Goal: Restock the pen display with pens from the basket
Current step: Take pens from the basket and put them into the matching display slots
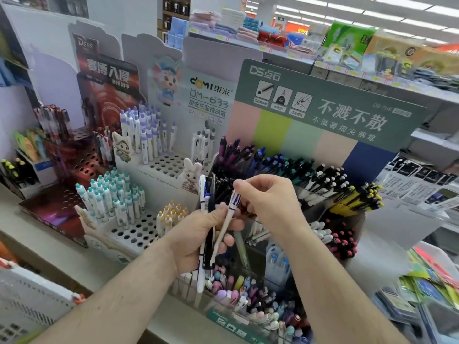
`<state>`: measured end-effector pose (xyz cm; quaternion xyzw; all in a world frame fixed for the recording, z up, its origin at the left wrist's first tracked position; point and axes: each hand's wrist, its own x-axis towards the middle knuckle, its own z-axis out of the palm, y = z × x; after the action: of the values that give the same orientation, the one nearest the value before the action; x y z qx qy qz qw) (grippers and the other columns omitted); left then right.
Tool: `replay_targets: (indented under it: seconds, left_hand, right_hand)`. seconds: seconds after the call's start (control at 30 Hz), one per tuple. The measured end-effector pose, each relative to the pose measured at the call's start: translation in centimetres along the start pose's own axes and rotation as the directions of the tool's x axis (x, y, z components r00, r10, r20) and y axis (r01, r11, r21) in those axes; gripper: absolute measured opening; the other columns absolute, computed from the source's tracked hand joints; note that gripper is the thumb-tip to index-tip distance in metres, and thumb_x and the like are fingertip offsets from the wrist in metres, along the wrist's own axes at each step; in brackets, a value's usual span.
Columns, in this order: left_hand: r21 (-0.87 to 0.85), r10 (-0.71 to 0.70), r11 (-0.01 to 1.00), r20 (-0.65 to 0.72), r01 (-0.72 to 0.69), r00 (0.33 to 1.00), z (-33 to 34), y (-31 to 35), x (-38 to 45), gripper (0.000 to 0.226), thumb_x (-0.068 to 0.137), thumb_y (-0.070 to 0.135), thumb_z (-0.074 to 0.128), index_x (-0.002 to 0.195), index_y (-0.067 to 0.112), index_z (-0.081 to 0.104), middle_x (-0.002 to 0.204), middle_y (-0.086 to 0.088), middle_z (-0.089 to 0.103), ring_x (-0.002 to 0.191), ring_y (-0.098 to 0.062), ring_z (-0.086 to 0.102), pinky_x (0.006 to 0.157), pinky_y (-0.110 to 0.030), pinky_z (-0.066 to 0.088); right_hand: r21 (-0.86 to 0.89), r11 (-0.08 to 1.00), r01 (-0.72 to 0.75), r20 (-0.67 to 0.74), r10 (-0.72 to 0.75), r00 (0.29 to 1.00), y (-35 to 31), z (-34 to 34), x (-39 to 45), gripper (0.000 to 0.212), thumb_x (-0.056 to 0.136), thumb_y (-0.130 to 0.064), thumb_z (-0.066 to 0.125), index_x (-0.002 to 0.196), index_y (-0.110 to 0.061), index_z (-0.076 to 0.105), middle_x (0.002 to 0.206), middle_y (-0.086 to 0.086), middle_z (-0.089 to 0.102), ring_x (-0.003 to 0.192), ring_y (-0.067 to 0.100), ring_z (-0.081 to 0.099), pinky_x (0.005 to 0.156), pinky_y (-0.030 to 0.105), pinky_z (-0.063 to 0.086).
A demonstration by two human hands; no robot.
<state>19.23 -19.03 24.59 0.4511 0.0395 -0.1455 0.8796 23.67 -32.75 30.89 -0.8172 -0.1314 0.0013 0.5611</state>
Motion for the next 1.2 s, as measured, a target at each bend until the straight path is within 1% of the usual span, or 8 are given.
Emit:
replay_targets:
  seconds: [0.23,0.33,0.53,0.63,0.8,0.93,1.07,1.2]
  left_hand:
    - [0.087,-0.053,0.995,-0.025,0.055,0.998,0.7,-0.3,0.6,0.024,0.093,0.024,0.050,0.101,0.007,0.065,0.084,-0.012,0.074,0.046,-0.011,0.059,0.034,-0.015,0.041]
    - [0.000,0.001,1.000,-0.017,-0.001,1.000,1.6,-1.0,1.2,0.027,0.078,0.022,0.057,0.099,0.006,0.064,0.076,-0.010,0.071,0.037,-0.007,0.050,0.031,-0.015,0.034]
    - [-0.160,0.062,0.985,0.031,-0.056,0.998,4.2,-2.0,2.3,0.030,0.081,0.033,0.052,0.095,0.010,0.065,0.067,-0.001,0.064,0.036,-0.003,0.040,0.035,-0.013,0.026]
    - [-0.114,0.050,0.993,0.055,-0.043,0.997,5.1,-2.5,2.8,0.031,0.081,0.031,0.052,0.101,0.009,0.062,0.064,0.002,0.058,0.037,-0.003,0.038,0.035,-0.014,0.028]
    - [-0.040,0.016,0.999,0.071,-0.013,0.997,5.8,-3.2,3.2,0.025,0.081,0.028,0.053,0.096,0.009,0.059,0.060,0.003,0.049,0.038,-0.005,0.038,0.035,-0.015,0.027]
    - [0.023,-0.021,1.000,0.072,0.019,0.997,6.2,-3.7,3.2,0.020,0.088,0.024,0.052,0.095,0.007,0.059,0.059,0.001,0.045,0.039,-0.008,0.042,0.035,-0.017,0.032]
    - [0.111,-0.032,0.994,0.075,0.023,0.997,6.3,-4.0,3.0,0.019,0.097,0.021,0.048,0.096,0.005,0.059,0.057,0.002,0.036,0.041,-0.008,0.044,0.036,-0.017,0.033]
    - [0.189,-0.019,0.982,0.080,0.004,0.997,6.1,-4.1,2.8,0.020,0.101,0.016,0.045,0.097,0.003,0.059,0.057,0.002,0.037,0.043,-0.009,0.045,0.039,-0.019,0.033]
  right_hand:
    - [0.438,0.898,0.031,-0.359,0.143,0.922,1.7,-4.5,-1.5,0.020,0.093,-0.013,0.068,0.074,-0.007,0.069,0.057,0.002,0.061,0.046,0.011,0.048,0.047,0.022,0.043]
    - [0.476,0.879,0.013,-0.417,0.213,0.883,2.3,-5.8,-2.2,0.022,0.093,-0.011,0.066,0.072,-0.007,0.069,0.061,0.006,0.062,0.049,0.013,0.052,0.048,0.022,0.045]
    - [0.560,0.828,0.032,-0.515,0.317,0.797,3.5,-8.0,-4.0,0.015,0.090,0.002,0.061,0.084,-0.010,0.067,0.066,0.005,0.065,0.052,0.013,0.061,0.052,0.022,0.051]
    - [0.459,0.878,0.137,-0.678,0.247,0.692,3.6,-10.2,-4.7,0.019,0.088,0.005,0.060,0.082,-0.011,0.068,0.064,0.003,0.068,0.055,0.015,0.065,0.054,0.023,0.054]
    - [0.026,0.991,0.134,-0.834,-0.052,0.549,4.3,-13.2,-4.9,0.026,0.081,-0.004,0.065,0.073,-0.029,0.068,0.060,-0.009,0.067,0.062,0.022,0.067,0.061,0.031,0.055]
    - [-0.298,0.954,-0.011,-0.730,-0.221,0.647,5.7,-12.4,-4.0,0.020,0.084,-0.010,0.067,0.080,-0.029,0.068,0.070,-0.017,0.064,0.067,0.008,0.063,0.070,0.028,0.052]
    - [-0.387,0.915,-0.112,-0.563,-0.139,0.814,6.5,-10.8,-2.7,0.014,0.086,-0.015,0.067,0.093,-0.020,0.078,0.078,-0.014,0.069,0.075,0.003,0.063,0.072,0.016,0.049]
    - [-0.551,0.811,-0.199,-0.379,-0.031,0.925,7.4,-9.6,-1.2,0.021,0.086,-0.019,0.061,0.094,-0.023,0.080,0.101,-0.003,0.073,0.101,0.013,0.057,0.084,0.027,0.047]
